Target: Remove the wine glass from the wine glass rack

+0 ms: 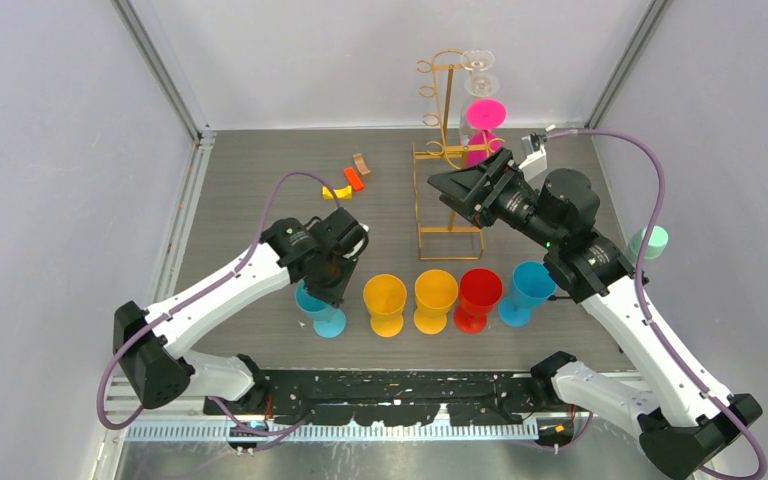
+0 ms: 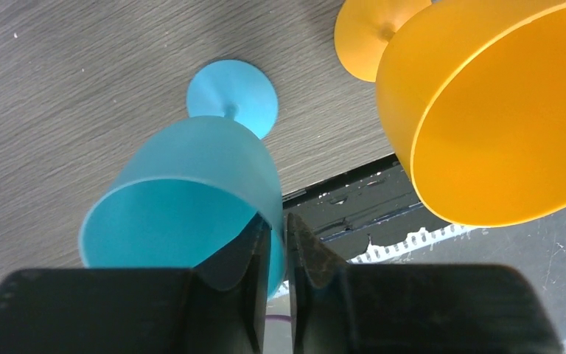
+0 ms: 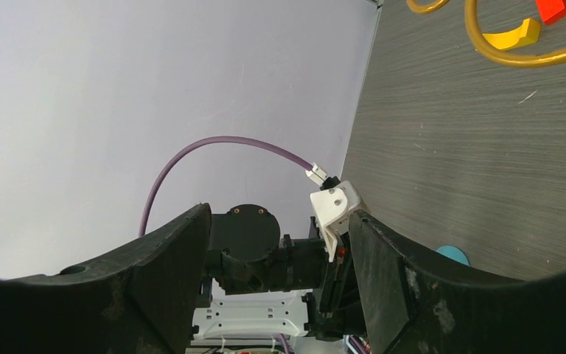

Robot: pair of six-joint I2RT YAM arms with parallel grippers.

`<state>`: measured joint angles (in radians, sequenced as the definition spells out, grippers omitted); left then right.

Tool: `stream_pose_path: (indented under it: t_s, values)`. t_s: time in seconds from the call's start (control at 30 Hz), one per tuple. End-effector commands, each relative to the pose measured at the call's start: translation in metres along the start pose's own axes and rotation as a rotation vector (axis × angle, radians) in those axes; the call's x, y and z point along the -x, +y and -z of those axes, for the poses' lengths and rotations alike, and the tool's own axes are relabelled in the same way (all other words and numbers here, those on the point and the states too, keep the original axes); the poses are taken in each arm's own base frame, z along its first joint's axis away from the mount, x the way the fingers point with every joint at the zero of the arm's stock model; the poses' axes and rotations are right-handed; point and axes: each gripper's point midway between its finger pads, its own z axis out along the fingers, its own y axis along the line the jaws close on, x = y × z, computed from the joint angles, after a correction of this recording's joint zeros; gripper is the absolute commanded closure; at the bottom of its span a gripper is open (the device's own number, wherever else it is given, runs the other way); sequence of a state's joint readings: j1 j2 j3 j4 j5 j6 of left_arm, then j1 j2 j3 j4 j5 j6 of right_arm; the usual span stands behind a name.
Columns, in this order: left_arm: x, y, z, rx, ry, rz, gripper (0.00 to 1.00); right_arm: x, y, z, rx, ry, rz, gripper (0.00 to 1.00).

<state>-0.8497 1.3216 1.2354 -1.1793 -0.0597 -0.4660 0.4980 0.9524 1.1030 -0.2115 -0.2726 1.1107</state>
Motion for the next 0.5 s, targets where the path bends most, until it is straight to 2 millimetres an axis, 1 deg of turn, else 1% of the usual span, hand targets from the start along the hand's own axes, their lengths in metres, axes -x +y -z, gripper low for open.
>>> stream_pose_path:
  t_s: [0.0, 0.13, 0.2, 0.3, 0.33, 0.37, 0.4, 0.43, 0.47]
  values:
    - [0.01, -0.003, 0.009, -0.018, -0.072, 0.009, 0.81, 0.009, 0.018, 0.008, 0.055, -0.046, 0.015, 0.26]
    - [0.013, 0.001, 0.019, -0.015, -0.112, -0.002, 0.72, 0.011, 0.021, 0.01, 0.055, -0.051, 0.026, 0.26]
    - [0.016, 0.001, 0.027, -0.022, -0.143, -0.006, 0.67, 0.012, 0.022, 0.011, 0.048, -0.053, 0.038, 0.27]
    - [0.023, -0.003, 0.044, -0.066, -0.212, -0.014, 0.61, 0.017, 0.025, 0.013, 0.036, -0.07, 0.071, 0.27]
    - [0.025, -0.004, 0.05, -0.079, -0.239, -0.016, 0.59, 0.017, 0.023, 0.014, 0.022, -0.07, 0.076, 0.27]
    - [0.029, -0.004, 0.055, -0.088, -0.265, -0.018, 0.56, 0.021, 0.026, 0.015, 0.021, -0.083, 0.098, 0.27]
    - [0.031, -0.004, 0.062, -0.095, -0.298, -0.02, 0.53, 0.023, 0.023, 0.015, 0.001, -0.089, 0.105, 0.26]
    - [0.036, -0.003, 0.069, -0.1, -0.336, -0.019, 0.49, 0.026, 0.027, 0.017, 0.0, -0.1, 0.131, 0.26]
    - [0.04, -0.002, 0.076, -0.101, -0.375, -0.017, 0.46, 0.029, 0.024, 0.017, -0.024, -0.109, 0.141, 0.26]
